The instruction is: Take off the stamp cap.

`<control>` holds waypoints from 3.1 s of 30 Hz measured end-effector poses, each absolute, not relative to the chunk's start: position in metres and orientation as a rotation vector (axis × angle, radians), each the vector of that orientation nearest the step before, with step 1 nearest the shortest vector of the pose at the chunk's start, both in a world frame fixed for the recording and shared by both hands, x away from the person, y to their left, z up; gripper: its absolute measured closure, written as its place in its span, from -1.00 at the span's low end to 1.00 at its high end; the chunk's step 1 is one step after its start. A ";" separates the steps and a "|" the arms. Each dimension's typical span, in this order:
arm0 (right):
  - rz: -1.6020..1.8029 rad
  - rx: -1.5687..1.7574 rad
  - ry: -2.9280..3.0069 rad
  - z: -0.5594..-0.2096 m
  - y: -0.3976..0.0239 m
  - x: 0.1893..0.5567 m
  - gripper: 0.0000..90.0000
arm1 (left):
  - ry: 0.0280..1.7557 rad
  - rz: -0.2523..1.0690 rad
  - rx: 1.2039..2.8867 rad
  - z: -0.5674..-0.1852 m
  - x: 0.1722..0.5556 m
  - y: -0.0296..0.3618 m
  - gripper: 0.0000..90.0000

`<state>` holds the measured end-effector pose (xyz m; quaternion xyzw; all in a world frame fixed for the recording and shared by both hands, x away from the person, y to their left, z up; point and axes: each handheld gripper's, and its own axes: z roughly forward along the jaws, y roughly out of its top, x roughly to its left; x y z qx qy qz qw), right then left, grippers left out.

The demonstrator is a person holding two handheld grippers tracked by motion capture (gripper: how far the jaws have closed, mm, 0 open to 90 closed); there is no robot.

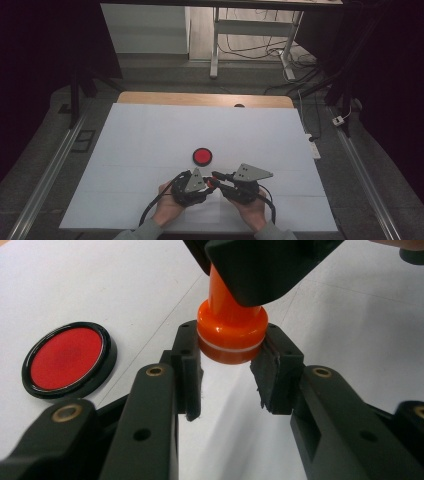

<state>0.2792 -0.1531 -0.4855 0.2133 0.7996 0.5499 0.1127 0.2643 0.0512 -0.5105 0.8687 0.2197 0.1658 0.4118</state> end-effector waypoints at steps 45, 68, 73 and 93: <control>1.667 0.738 2.206 -0.475 -0.181 0.284 0.63 | 0.598 0.409 2.096 -0.494 0.263 0.071 0.46; 1.659 0.736 2.222 -0.479 -0.187 0.286 0.63 | 0.733 0.361 1.997 -0.492 0.254 0.133 0.45; 1.661 0.737 2.222 -0.479 -0.189 0.286 0.63 | 0.770 0.378 1.984 -0.494 0.250 0.150 0.45; 1.683 0.780 2.197 -0.479 -0.202 0.294 0.63 | 0.898 0.400 1.936 -0.504 0.235 0.204 0.45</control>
